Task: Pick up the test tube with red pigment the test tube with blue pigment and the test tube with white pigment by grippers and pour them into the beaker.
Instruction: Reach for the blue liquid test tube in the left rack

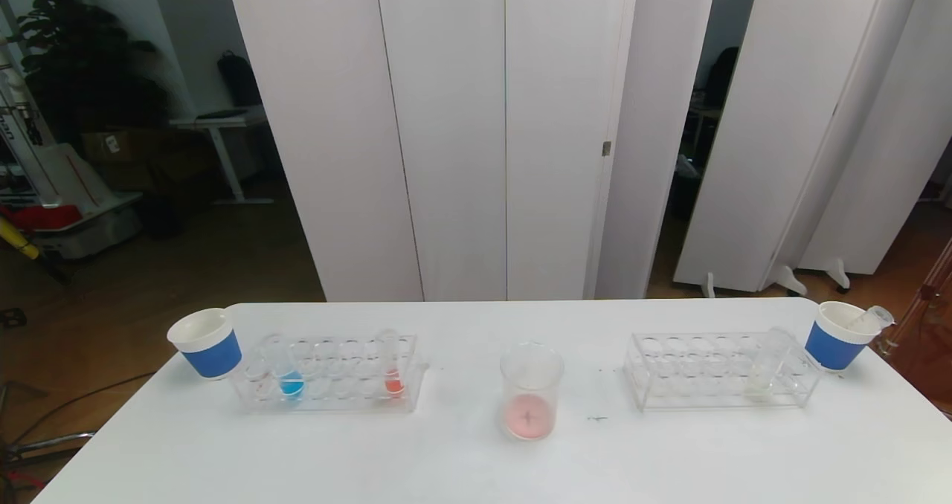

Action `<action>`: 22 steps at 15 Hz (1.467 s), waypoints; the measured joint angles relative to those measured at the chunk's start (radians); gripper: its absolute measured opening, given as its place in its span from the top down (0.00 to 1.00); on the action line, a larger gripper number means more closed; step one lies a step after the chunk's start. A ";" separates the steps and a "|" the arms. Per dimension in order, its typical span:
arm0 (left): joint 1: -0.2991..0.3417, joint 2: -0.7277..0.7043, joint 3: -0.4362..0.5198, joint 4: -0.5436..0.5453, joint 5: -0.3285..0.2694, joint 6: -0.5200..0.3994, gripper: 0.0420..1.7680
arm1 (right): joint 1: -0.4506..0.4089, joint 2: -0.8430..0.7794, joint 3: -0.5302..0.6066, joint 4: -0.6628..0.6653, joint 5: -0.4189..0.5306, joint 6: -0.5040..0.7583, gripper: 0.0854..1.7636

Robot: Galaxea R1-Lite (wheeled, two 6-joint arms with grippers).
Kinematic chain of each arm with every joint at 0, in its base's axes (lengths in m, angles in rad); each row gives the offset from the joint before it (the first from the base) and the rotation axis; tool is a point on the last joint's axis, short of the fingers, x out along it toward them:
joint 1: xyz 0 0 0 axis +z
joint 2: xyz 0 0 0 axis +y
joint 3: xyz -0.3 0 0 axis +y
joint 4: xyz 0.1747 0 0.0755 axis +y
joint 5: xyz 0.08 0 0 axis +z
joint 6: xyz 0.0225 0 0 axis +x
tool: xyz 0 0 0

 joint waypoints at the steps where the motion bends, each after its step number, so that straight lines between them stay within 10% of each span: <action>1: 0.000 0.044 -0.010 -0.030 0.000 -0.017 0.01 | 0.000 0.000 0.000 0.000 0.000 0.000 0.01; 9: -0.005 0.404 0.037 -0.361 -0.010 -0.049 0.01 | 0.000 0.000 0.000 0.000 0.000 0.000 0.01; 22: -0.068 0.835 0.372 -0.881 -0.014 -0.078 0.01 | 0.000 0.000 0.000 0.000 0.000 0.000 0.01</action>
